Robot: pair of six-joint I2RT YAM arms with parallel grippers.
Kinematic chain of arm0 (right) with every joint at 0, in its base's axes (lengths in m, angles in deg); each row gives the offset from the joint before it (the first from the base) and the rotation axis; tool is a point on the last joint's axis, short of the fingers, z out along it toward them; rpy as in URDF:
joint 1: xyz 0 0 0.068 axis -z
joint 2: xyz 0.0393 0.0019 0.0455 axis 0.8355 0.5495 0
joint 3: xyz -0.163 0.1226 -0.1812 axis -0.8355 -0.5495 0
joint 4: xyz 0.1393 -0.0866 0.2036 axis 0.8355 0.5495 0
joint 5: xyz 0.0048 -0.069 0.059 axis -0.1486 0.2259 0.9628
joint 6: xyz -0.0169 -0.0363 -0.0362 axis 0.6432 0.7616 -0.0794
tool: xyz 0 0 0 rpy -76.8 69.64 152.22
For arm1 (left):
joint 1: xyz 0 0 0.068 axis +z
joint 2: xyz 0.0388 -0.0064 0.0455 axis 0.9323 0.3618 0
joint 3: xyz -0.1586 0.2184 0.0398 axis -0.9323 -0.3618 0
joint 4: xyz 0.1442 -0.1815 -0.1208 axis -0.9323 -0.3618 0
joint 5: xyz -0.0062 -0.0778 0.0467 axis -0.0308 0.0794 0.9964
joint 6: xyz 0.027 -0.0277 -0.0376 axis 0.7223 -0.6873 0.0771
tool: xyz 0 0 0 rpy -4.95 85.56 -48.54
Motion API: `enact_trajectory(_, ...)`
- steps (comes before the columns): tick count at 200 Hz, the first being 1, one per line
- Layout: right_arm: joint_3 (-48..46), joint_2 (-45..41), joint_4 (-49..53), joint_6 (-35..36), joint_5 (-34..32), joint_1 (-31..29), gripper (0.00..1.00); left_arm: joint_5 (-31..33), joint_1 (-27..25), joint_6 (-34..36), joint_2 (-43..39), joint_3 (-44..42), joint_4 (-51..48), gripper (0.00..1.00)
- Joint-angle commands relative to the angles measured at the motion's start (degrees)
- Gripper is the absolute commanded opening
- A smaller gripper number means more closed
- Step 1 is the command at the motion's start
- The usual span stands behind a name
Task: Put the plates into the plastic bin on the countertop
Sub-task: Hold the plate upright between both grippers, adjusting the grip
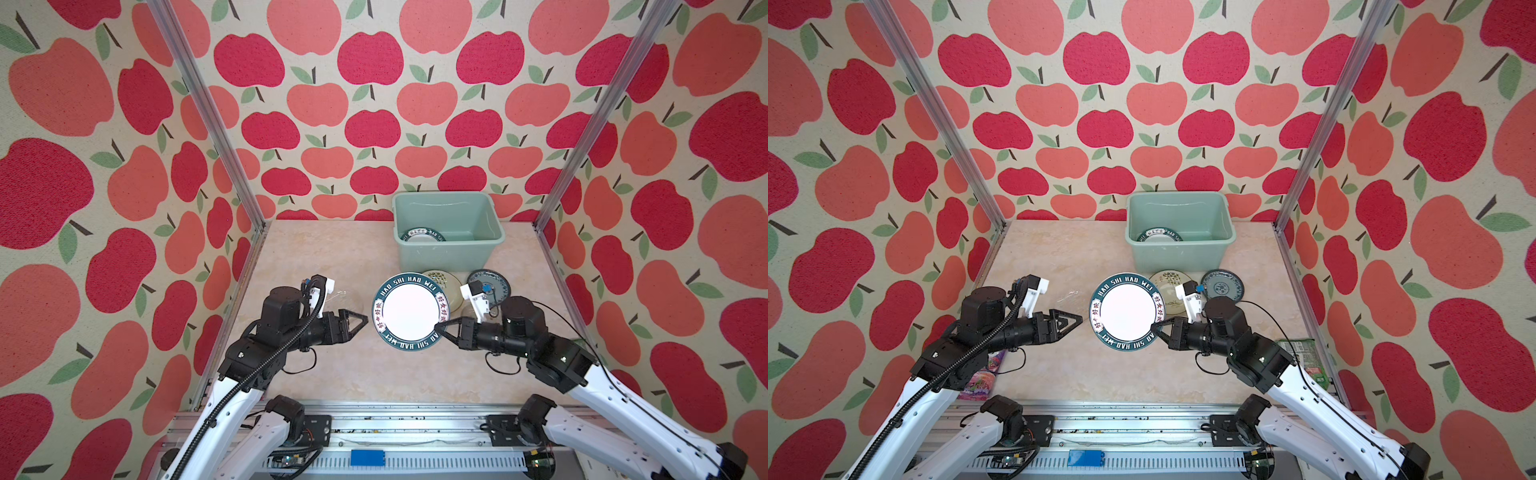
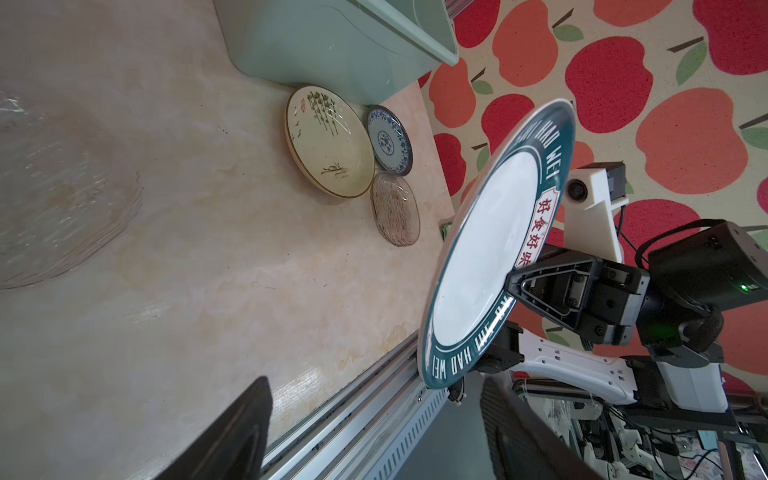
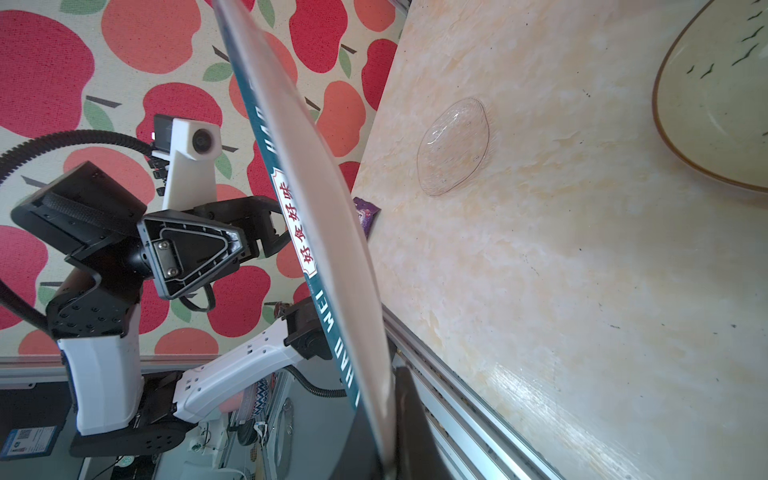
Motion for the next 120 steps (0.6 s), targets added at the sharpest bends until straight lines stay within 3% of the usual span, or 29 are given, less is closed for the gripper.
enact_trajectory(1, -0.06, -1.8, -1.1, -1.34, 1.19, 0.26, 0.0, -2.36, -2.03, -1.55, 0.77, -0.54, 6.75, 0.81)
enact_trajectory(31, -0.68, -1.87, -2.3, -2.03, 1.5, 0.21, 0.0, -2.02, -5.68, -1.16, 2.8, -0.38, 9.3, 0.8)
enact_trajectory(120, -1.56, -0.14, -9.3, -5.73, 7.32, 0.21, 0.0, 5.57, -13.06, -2.8, 5.14, -2.29, 19.04, 0.6)
